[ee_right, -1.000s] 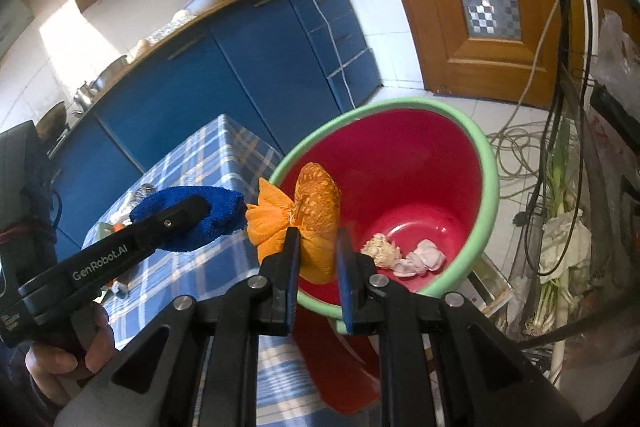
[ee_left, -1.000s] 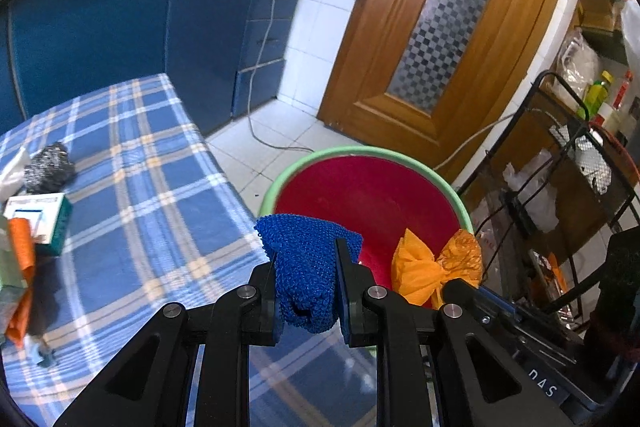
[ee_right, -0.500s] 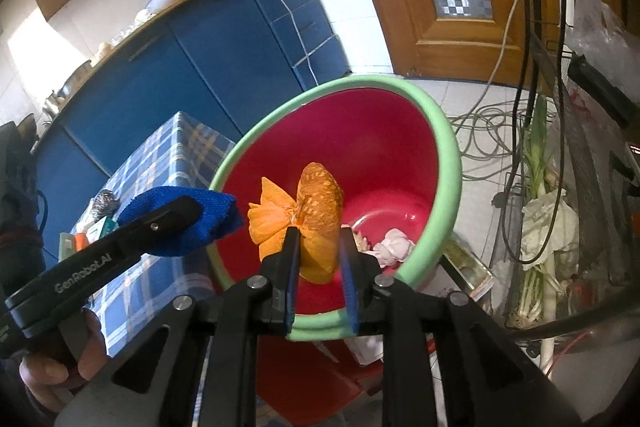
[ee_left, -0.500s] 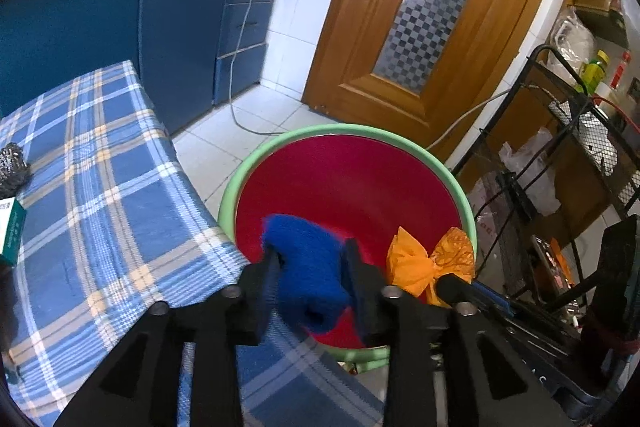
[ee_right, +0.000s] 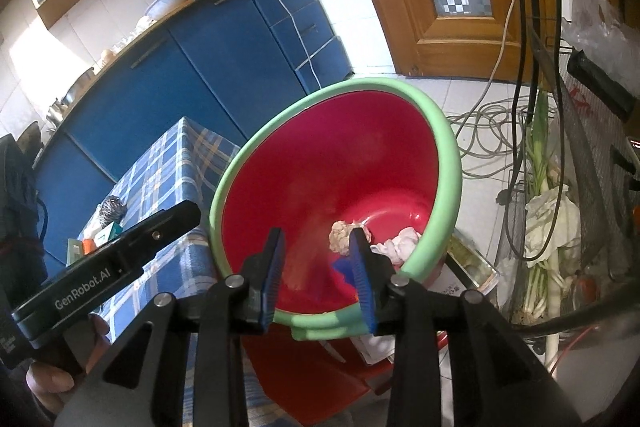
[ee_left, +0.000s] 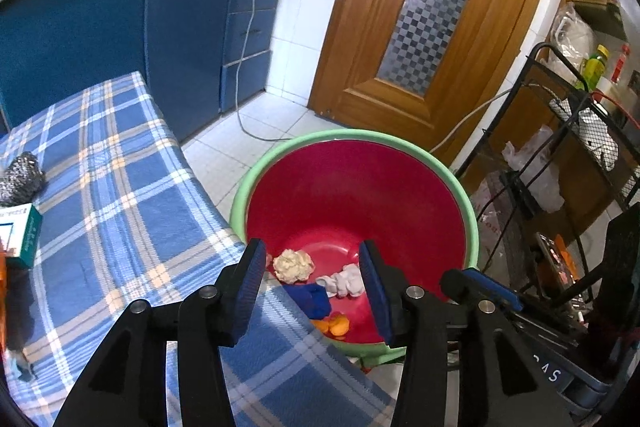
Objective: Collect trash
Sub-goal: 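Open the left tool over the bucket while the right tool releases the orange bag, then move both open tools back toward the table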
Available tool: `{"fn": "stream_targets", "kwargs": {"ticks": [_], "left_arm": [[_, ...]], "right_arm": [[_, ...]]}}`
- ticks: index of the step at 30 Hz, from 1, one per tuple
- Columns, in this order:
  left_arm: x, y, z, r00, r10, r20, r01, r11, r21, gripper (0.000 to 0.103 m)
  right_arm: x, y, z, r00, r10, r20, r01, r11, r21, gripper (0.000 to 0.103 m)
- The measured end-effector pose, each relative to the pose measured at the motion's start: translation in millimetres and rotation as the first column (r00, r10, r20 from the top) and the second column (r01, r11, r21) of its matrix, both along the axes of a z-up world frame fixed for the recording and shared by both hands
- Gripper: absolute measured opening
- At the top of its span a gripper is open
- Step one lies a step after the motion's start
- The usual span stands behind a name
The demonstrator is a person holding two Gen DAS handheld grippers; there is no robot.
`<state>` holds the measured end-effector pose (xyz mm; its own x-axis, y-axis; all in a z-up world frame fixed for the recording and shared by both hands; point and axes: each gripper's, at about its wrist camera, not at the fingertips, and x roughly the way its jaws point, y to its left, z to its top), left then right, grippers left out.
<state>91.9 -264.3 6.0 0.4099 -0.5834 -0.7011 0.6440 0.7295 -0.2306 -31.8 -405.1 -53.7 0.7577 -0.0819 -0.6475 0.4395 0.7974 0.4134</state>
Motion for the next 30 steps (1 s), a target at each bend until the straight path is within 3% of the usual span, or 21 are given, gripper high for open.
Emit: {"fn": "stream_targets", "kwargs": {"ticks": [16,30], "left_arm": [[-6.4,44.7,17.2,0.995,0.094,0.030,-0.094,0.996,0.000,0.050],[-3.7,123.4,32.0,0.964,0.260,0.062,-0.261,0.965,0.008,0.050]], "right_arm": [[-2.8,18.3,16.9,0.999,0.036,0.028,-0.035,0.999,-0.027,0.036],[10.0,52.5,25.0,0.991,0.128,0.029,-0.126,0.991,-0.048,0.050]]}}
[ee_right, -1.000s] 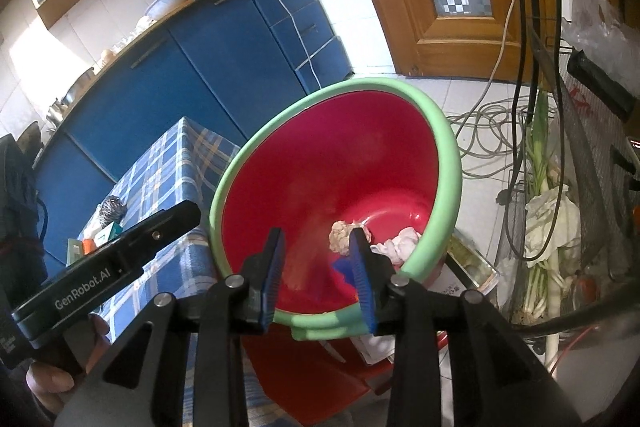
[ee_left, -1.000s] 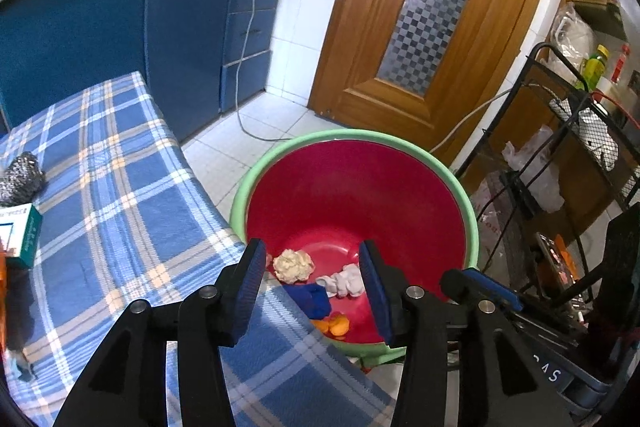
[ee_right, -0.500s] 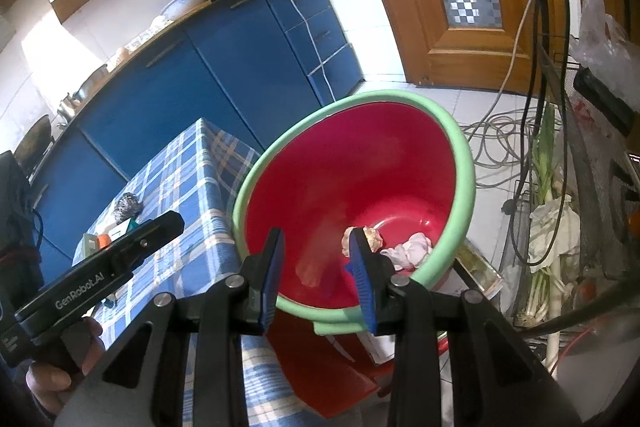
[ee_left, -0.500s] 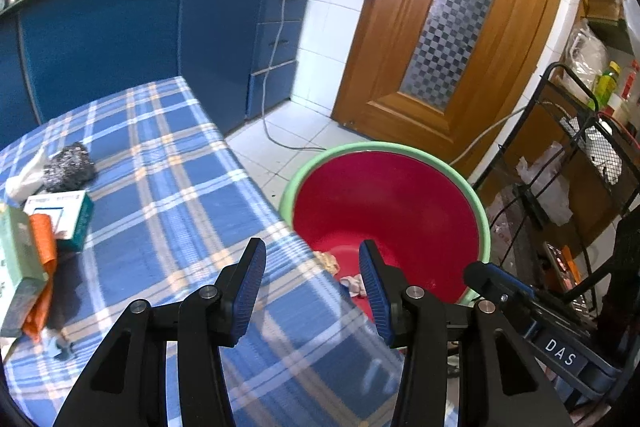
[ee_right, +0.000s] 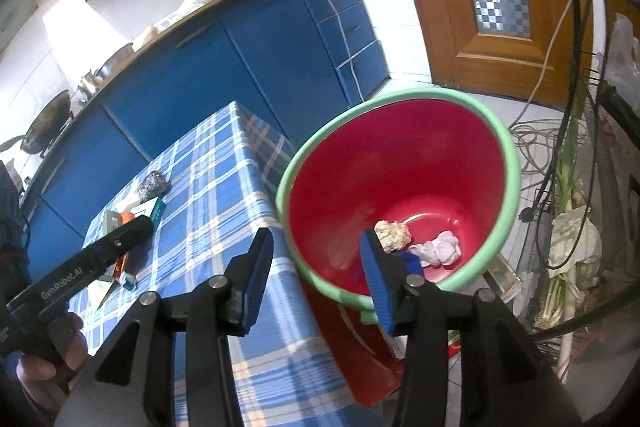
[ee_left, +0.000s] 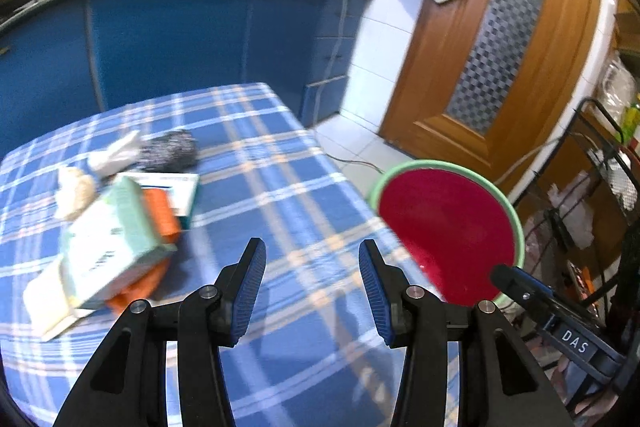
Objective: Collect trash
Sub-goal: 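Move both open tools back toward the table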
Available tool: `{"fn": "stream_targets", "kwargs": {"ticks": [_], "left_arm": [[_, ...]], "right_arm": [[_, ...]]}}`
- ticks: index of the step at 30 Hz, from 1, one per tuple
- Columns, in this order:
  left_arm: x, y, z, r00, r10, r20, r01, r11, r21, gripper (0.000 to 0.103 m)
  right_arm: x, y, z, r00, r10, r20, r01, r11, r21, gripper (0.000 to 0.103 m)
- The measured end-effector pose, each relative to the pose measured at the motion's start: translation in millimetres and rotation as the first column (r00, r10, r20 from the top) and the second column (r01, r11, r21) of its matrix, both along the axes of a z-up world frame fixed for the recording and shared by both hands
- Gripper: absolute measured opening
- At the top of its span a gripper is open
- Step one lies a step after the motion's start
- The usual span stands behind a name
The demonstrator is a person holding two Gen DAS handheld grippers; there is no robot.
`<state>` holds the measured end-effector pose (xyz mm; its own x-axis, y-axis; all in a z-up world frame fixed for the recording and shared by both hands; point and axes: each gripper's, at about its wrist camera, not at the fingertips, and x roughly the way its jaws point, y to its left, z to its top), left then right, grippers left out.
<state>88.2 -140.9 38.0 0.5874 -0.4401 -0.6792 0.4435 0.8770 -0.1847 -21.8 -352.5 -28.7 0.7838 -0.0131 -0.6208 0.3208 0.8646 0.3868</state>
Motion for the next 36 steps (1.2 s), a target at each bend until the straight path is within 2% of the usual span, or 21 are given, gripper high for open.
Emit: {"fn": "stream_targets", "kwargs": {"ticks": [11,18,26,30,36], "left_arm": [[26.7,74.1,10.3,0.989,0.144,0.044,-0.145,0.989,0.041,0.059],[53.0,105.4,7.0,0.977,0.212,0.016,-0.212,0.977,0.035,0.059],[74.4,116.4,-7.9,0.981,0.190,-0.044,-0.188,0.982,0.034,0.059],[68.8,119.3,-12.0,0.983,0.164,-0.081,-0.164,0.986,0.004,0.059],[53.5,115.0,-17.6,0.987,0.121,-0.103,-0.121,0.993,0.007,0.059]], "right_arm": [[9.9,28.3,3.2,0.998,0.055,-0.008,-0.055,0.998,-0.018,0.057],[15.3,42.4,3.7,0.996,0.084,-0.017,-0.085,0.996,-0.030,0.057],[17.0,46.4,4.9,0.996,0.090,-0.020,-0.091,0.995,-0.041,0.058],[18.1,48.0,5.0,0.996,0.092,-0.021,-0.093,0.995,-0.042,0.058],[19.5,50.8,3.8,0.994,0.105,-0.024,-0.105,0.994,-0.039,0.058]]}}
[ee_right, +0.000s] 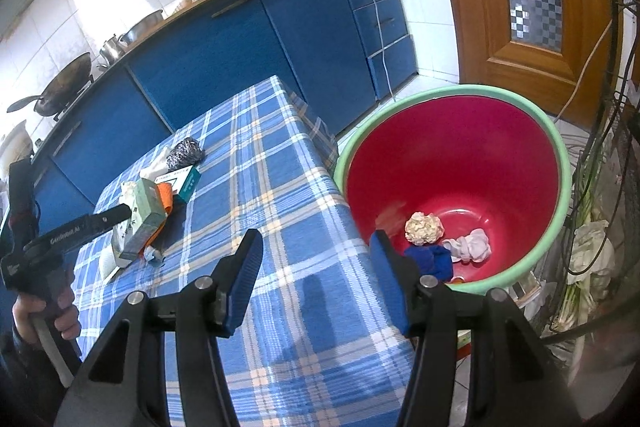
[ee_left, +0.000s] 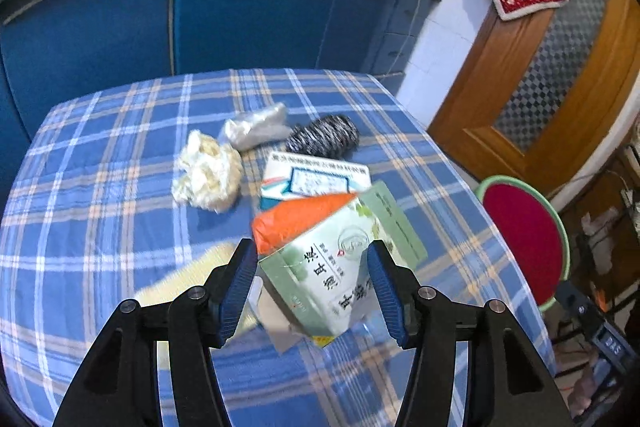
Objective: Collect trash
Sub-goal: 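Move both open tools back toward the table, then grasp the green-and-white medicine box with the left tool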
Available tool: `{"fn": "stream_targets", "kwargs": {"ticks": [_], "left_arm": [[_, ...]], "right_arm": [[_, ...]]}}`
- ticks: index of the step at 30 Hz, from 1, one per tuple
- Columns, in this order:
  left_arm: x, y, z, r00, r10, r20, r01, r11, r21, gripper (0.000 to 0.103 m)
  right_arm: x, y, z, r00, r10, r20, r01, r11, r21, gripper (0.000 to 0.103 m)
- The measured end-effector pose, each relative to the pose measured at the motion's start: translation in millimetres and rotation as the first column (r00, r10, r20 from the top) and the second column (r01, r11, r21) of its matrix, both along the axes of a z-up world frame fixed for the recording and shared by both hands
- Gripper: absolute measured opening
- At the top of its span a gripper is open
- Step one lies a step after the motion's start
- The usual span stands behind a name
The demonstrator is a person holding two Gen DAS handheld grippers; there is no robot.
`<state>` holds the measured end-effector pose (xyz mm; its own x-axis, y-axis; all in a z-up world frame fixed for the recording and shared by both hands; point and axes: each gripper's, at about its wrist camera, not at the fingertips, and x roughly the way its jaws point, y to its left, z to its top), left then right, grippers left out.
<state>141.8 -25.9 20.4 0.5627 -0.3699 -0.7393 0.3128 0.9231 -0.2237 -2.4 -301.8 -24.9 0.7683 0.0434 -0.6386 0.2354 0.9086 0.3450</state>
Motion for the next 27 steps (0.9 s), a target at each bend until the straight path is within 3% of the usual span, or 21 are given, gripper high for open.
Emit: {"fn": "stream_targets", "kwargs": {"ticks": [9,27], "left_arm": [[-24.2,-13.5,-6.5,0.998,-0.057,-0.015,0.058,0.998,0.014,0.059],[-32.8,-42.1,-14.0,0.990,-0.111,0.082,0.095,0.979,0.179,0.065]], "right_arm": [[0.6,0.7,-0.8,1.000,0.003,-0.001,-0.003,1.000,0.003,0.058],[-0.5,1.9,-3.0,1.000,0.007,-0.010,-0.007,1.000,0.016,0.058]]}}
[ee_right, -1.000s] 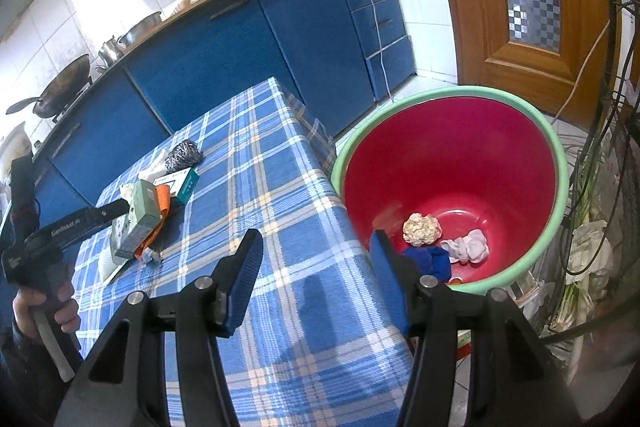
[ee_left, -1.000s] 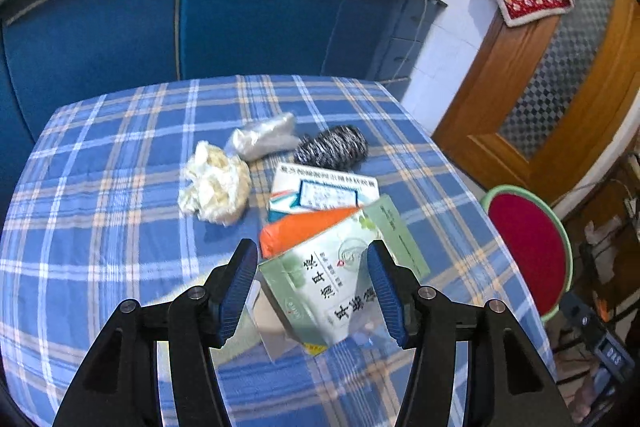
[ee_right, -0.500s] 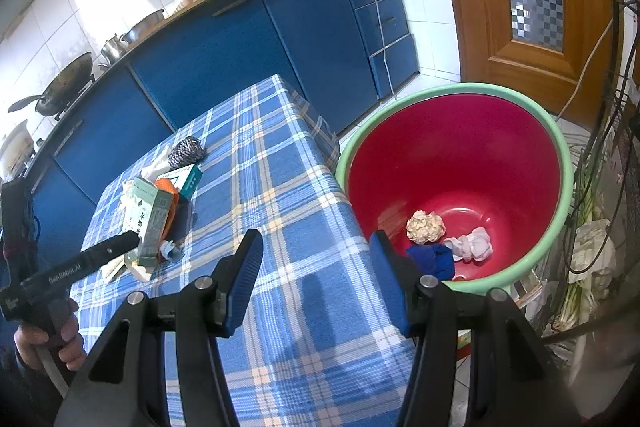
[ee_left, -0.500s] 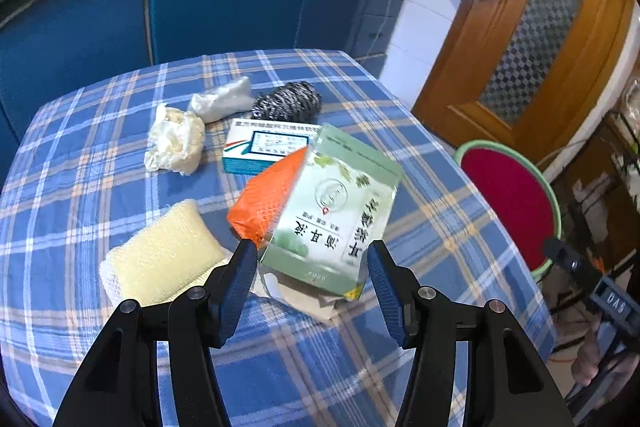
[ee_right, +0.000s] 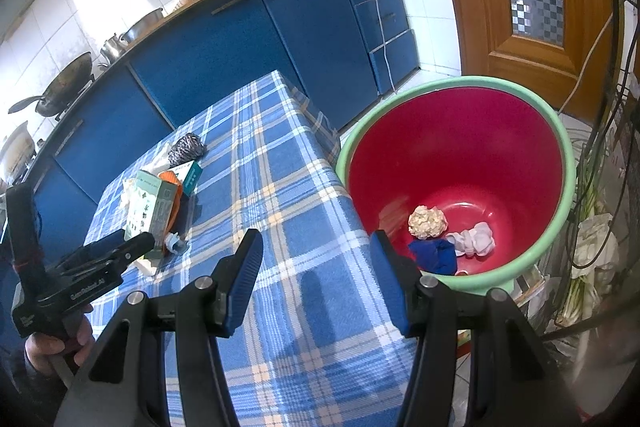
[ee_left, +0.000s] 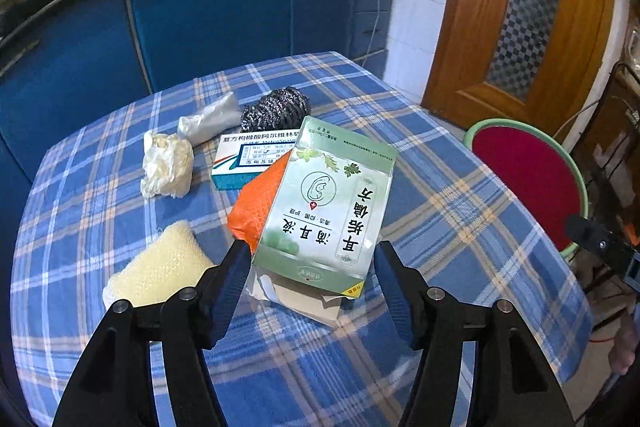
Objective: Collect trash
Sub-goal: 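Grasp the green-and-white medicine box with the left tool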
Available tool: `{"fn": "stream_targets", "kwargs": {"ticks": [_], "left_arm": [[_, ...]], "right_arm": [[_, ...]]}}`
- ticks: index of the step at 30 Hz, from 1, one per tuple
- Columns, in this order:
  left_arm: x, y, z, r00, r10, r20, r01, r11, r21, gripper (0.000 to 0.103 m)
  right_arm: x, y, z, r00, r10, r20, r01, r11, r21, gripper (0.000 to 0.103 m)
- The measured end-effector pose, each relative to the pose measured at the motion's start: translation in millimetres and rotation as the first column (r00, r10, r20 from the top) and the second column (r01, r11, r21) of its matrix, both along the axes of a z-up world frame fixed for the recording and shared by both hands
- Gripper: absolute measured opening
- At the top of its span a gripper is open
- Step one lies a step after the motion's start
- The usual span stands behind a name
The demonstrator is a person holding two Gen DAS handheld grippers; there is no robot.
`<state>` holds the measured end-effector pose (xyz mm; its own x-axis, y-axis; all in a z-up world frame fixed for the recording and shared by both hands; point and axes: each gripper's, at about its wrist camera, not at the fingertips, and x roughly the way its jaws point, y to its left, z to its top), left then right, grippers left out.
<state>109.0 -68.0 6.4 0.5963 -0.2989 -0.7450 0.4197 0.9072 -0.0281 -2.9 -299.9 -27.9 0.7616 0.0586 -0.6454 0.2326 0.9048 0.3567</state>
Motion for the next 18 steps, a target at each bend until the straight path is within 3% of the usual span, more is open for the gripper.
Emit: {"fn": "stream_targets", "kwargs": {"ticks": [9,18], "left_arm": [[-2.8,-2.2,-1.4,0.999,0.002,0.054,-0.003,1.000,0.014,0.063],[-17.3,19.1,16.4,0.996,0.045,0.075,-0.039,0.996,-0.080,0.062]], "right_arm": [[2.0,1.5,-3.5,1.000,0.007,-0.012,-0.007,1.000,0.006,0.058],[6.1,6.3,-5.2,1.000,0.024,-0.019,-0.023,1.000,0.004,0.058]]}}
